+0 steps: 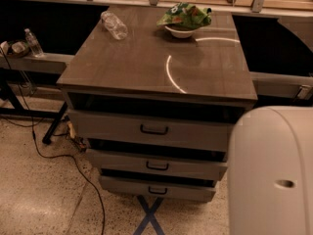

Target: Place green rice chip bag into paper bowl

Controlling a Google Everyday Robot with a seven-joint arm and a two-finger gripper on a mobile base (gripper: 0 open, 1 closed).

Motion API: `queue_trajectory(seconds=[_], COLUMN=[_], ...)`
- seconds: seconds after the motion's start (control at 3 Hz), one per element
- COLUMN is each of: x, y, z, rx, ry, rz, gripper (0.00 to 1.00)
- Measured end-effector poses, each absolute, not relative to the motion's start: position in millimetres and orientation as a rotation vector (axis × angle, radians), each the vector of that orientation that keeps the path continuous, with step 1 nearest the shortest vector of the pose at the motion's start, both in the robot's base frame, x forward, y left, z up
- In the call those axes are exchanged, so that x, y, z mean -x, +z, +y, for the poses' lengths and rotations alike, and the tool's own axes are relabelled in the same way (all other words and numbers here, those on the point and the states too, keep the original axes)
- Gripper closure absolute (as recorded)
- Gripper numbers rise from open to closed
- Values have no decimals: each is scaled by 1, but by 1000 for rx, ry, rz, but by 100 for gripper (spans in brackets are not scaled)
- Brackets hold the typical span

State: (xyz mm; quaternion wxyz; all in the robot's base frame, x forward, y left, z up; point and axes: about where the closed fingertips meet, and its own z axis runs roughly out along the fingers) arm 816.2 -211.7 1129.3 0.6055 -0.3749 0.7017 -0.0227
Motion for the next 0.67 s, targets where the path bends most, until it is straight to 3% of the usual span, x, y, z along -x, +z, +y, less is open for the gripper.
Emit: queue_trajectory(seconds=[0.33,0.67], x=[-767,-765], y=[1205,1205], z=[-281,-288], rx=[741,730], ry=[-69,-63], rz=[1432,1426], gripper=[0,0])
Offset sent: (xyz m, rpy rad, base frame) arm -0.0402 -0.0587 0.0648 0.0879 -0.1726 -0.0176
